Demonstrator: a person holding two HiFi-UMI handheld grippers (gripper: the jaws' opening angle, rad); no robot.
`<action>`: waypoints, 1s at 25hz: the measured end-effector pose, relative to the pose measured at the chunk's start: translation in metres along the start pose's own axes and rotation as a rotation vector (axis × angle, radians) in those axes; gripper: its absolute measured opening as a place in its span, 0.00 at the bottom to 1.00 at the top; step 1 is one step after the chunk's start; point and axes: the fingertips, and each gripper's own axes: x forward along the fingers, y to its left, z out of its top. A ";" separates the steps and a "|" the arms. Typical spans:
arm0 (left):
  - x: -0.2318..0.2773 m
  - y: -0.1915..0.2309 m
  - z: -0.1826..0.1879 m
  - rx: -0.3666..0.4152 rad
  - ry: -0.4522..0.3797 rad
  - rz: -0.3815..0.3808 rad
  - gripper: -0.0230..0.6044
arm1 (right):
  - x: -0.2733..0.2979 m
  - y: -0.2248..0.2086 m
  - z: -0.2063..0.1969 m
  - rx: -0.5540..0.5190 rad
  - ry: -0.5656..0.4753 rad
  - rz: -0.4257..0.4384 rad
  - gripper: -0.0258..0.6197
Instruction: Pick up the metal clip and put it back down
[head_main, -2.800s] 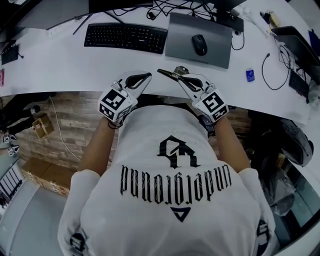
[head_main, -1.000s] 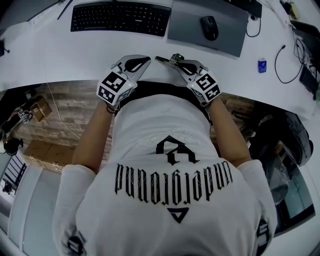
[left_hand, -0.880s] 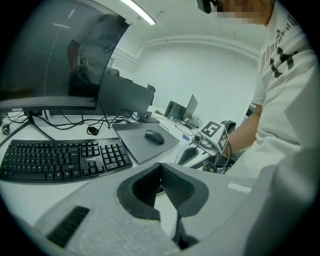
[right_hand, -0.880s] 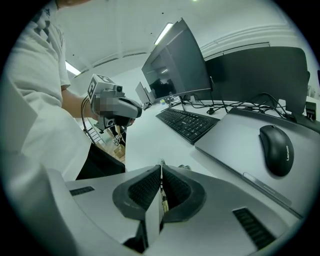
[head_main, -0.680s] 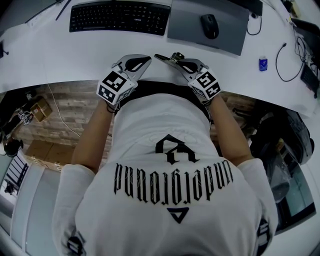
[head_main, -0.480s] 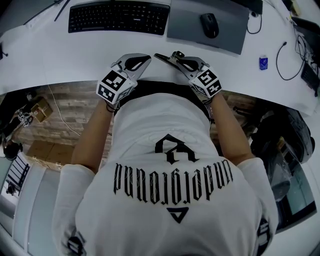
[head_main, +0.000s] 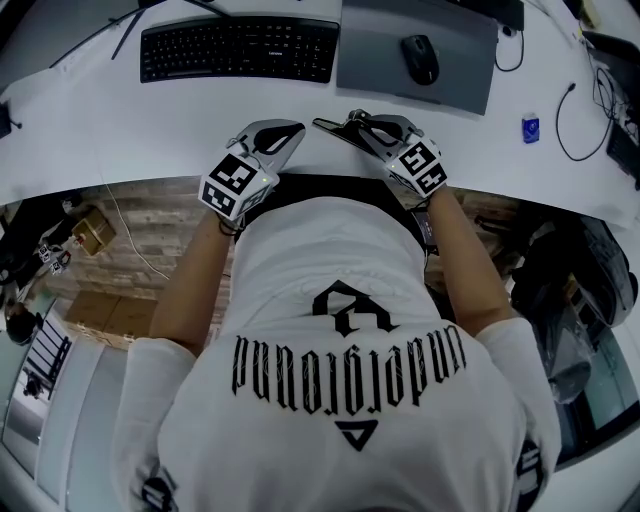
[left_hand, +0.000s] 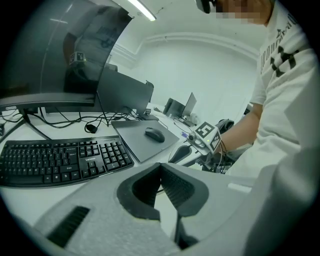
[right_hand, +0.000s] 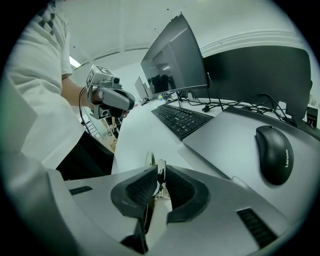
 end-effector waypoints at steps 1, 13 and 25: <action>0.000 0.001 0.001 0.002 0.001 0.000 0.06 | 0.000 0.000 0.001 -0.011 0.001 -0.002 0.08; -0.005 -0.020 0.017 0.049 -0.041 0.003 0.06 | -0.036 0.000 0.026 -0.039 -0.085 -0.133 0.21; -0.049 -0.063 0.080 0.210 -0.164 0.063 0.06 | -0.152 0.057 0.125 -0.140 -0.345 -0.259 0.21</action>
